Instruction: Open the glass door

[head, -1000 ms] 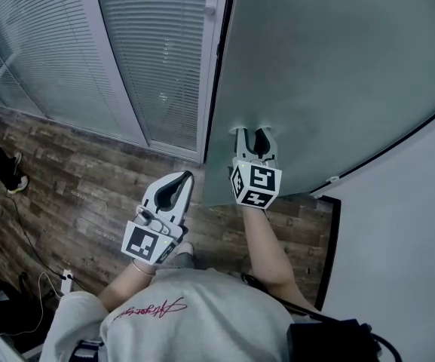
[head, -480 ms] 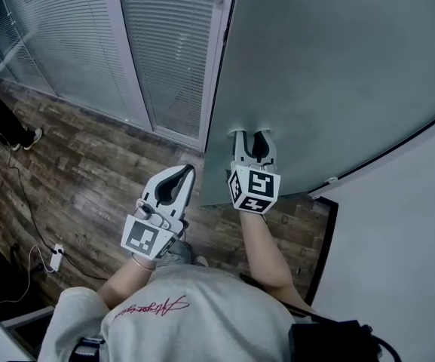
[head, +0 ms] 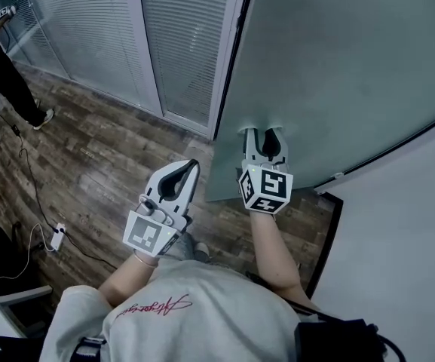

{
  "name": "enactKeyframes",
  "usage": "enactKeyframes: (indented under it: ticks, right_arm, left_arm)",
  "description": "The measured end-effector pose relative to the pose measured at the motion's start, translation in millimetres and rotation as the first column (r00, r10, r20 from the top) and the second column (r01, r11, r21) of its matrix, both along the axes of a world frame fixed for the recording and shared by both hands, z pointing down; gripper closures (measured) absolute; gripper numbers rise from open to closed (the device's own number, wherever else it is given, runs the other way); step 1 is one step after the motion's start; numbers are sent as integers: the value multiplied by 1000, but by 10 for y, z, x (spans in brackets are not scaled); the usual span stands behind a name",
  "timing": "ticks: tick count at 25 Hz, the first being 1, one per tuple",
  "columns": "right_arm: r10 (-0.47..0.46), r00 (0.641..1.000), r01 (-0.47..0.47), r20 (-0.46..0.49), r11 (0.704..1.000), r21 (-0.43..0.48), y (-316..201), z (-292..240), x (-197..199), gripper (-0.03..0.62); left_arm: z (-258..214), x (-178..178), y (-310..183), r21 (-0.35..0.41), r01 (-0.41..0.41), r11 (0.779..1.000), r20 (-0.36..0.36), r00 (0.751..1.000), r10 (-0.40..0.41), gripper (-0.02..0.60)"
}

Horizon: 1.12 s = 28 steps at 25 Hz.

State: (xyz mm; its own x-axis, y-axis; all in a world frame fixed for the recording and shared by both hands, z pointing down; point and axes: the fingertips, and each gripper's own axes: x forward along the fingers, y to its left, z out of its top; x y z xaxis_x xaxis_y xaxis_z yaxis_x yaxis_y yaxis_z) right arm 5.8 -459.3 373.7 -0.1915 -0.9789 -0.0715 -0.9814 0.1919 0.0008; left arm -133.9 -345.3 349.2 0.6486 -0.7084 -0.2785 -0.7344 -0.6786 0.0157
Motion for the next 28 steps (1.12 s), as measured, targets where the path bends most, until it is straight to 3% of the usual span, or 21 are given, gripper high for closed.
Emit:
enactKeyframes:
  ticks: [17,23,28]
  right_arm:
    - [-39,999,39,-9,999,-19,768,-20,42,470]
    - [-74,997,73,-12,997,-28,993,-11,116,470]
    - [-100,995,100,-3,995,-15,1280,60,258,470]
  left_arm:
    - [-77,24,729,12,-192,981,9,981,192,569]
    - [-56,146,953,1,-248,969,-6,969,248,569]
    - [50,333,1211,1,-269,963,32,963,269,569]
